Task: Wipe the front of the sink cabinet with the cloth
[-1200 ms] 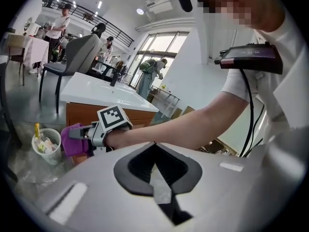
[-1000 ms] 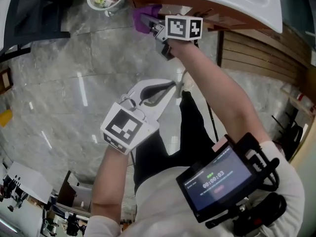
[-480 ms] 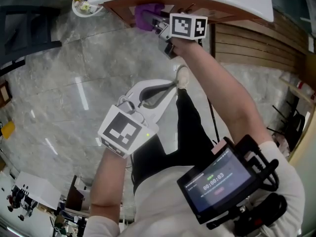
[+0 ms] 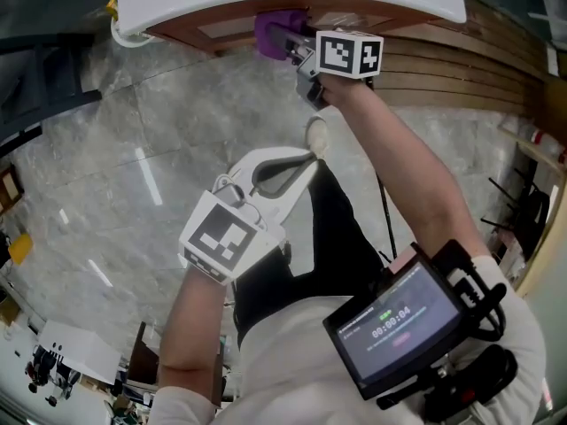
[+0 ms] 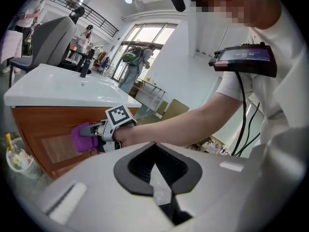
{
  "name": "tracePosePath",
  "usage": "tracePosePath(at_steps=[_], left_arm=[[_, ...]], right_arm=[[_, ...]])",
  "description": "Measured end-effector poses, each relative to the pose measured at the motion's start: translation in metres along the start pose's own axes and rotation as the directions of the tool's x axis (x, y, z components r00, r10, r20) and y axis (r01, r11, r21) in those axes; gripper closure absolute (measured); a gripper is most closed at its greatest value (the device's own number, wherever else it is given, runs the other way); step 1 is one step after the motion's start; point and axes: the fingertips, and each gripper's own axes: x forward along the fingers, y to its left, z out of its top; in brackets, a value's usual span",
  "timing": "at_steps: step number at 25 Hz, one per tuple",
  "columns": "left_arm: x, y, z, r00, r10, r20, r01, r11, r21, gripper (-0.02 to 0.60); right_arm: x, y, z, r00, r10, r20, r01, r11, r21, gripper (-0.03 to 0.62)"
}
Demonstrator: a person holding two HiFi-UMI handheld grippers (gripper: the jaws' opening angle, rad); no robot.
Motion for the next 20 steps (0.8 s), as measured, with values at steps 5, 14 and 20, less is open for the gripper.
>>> tracePosePath(at_steps=[5, 14, 20], left_arm=[[0.004, 0.0, -0.001, 1.0, -0.022, -0.007, 0.022, 1.0, 0.013, 0.575], [0.069, -0.032, 0.022, 0.998, -0.045, -0.038, 0.046, 0.998, 0.03, 0.575], [0.095, -0.042, 0.03, 0.996, -0.069, -0.055, 0.071, 0.997, 0.034, 0.577]], right_arm=[[-0.011, -0.01, 0.002, 1.0, -0.018, 0.015, 0.018, 1.0, 0.006, 0.533], [-0.102, -0.078, 0.036, 0.995, -0.073, 0.061, 0.071, 0.997, 0.034, 0.533], [-0.147, -0.118, 0.048, 0.989, -0.133, 0.068, 0.131, 0.991, 0.033, 0.533]])
